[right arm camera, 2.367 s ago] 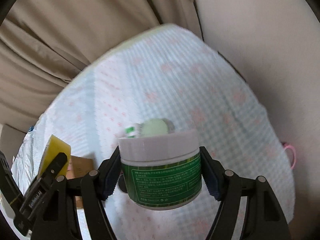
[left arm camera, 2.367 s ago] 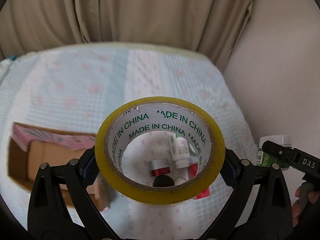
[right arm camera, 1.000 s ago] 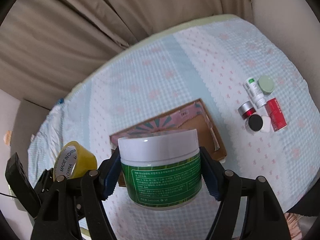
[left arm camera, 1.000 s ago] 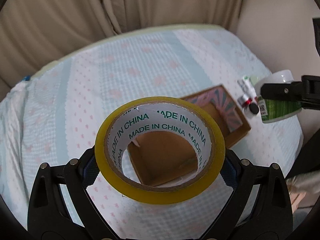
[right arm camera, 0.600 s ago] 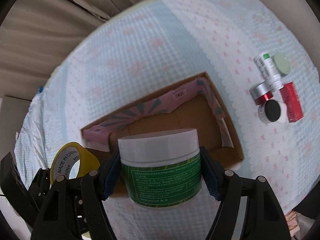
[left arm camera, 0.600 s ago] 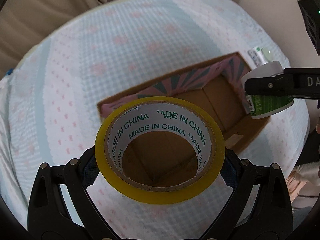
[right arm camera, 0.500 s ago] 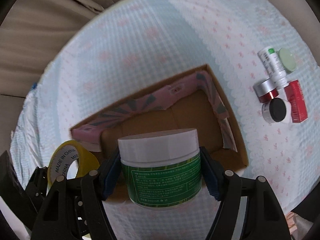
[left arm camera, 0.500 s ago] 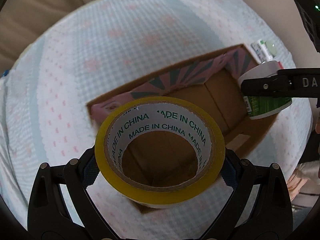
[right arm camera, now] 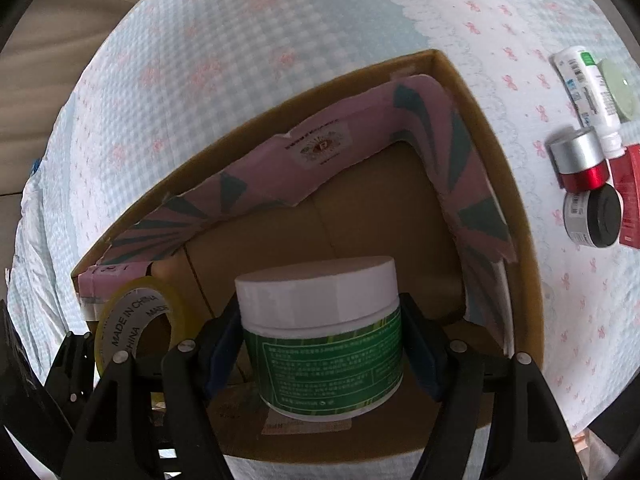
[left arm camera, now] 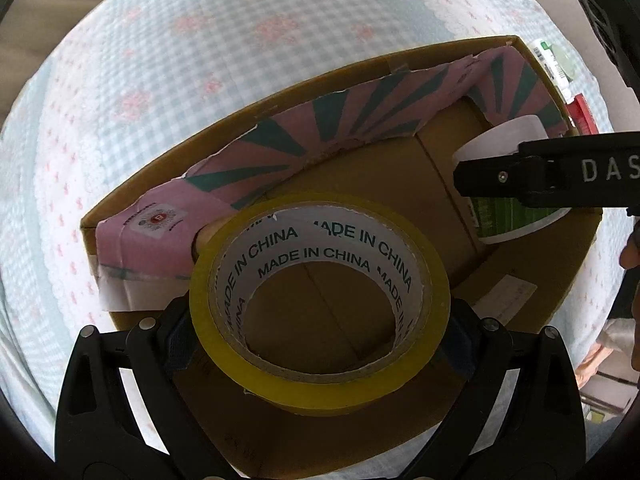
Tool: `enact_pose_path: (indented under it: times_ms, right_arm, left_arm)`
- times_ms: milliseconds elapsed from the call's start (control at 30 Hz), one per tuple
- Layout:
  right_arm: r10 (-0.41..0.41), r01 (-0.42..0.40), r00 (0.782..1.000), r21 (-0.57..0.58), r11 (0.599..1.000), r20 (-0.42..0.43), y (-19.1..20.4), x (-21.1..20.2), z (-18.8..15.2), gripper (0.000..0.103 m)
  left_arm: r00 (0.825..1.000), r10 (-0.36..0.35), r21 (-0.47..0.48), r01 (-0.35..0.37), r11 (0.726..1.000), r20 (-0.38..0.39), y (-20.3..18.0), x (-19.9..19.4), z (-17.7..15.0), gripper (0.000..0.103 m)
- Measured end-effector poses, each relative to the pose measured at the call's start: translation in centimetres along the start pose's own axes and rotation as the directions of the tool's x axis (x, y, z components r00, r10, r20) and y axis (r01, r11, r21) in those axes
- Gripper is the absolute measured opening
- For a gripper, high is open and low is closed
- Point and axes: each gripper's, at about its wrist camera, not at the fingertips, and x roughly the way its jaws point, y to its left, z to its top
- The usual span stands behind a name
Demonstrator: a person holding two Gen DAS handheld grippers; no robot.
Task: Organize rigid objects
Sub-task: 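Lower the tape roll and jar into the box and open both tools, then raise both tools away from the box back toward the remaining items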
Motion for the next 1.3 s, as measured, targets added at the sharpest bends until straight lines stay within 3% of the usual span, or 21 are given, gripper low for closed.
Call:
enact_pose_path:
  times_ms: [133,167,200,233,633,1000,1300]
  right_arm:
    - [0.001,-0.001,1.000,-0.018,1.000,-0.004,0.4,0.2,0.3,0.069]
    - [0.006,-0.006,1.000,-0.017,1.000,-0.001,0.4,0.2,0.4,0.070]
    - [0.015,-0.015,1.000,-0.014,1.000,-0.004,0.4,0.1,0.5,0.083]
    - [0.012,-0.013,1.000,-0.010,1.000,-0.011,0.5,0.1,0.7,0.103]
    - [0.079,-0.082,0.995,0.063,0.995,0.061,-1.0,-2.6,0.0,0.103]
    - [0.100,-0.100,0.985,-0.010,0.995,0.142,0.9,-7.0,-2.7,0.103]
    - [0.111,-0.083,0.968,-0.131,0.988,0.224,3.4,-13.2,-7.1,0.103]
  left_arm:
    - [0.999,-0.003,-0.002,0.003,1.000,-0.041,0.0,0.2,0.1,0.097]
    - [0.999,0.004,-0.001,-0.004,1.000,-0.039,0.1,0.0,-0.1,0.102]
    - [1.000,0.001,-0.002,-0.001,1.000,-0.025,0.2,-0.4,-0.2,0.103]
    - [1.000,-0.007,-0.004,0.007,1.000,-0.014,0.2,-0.9,-0.3,0.103]
    - [1.000,-0.001,-0.105,0.003,0.994,0.013,2.0,-4.7,-2.3,0.103]
    - [0.992,0.042,-0.177,-0.020,0.984,0.120,3.3,-10.6,-5.4,0.103]
    - [0.971,0.075,-0.264,-0.013,0.964,0.227,1.9,-18.0,-10.0,0.103]
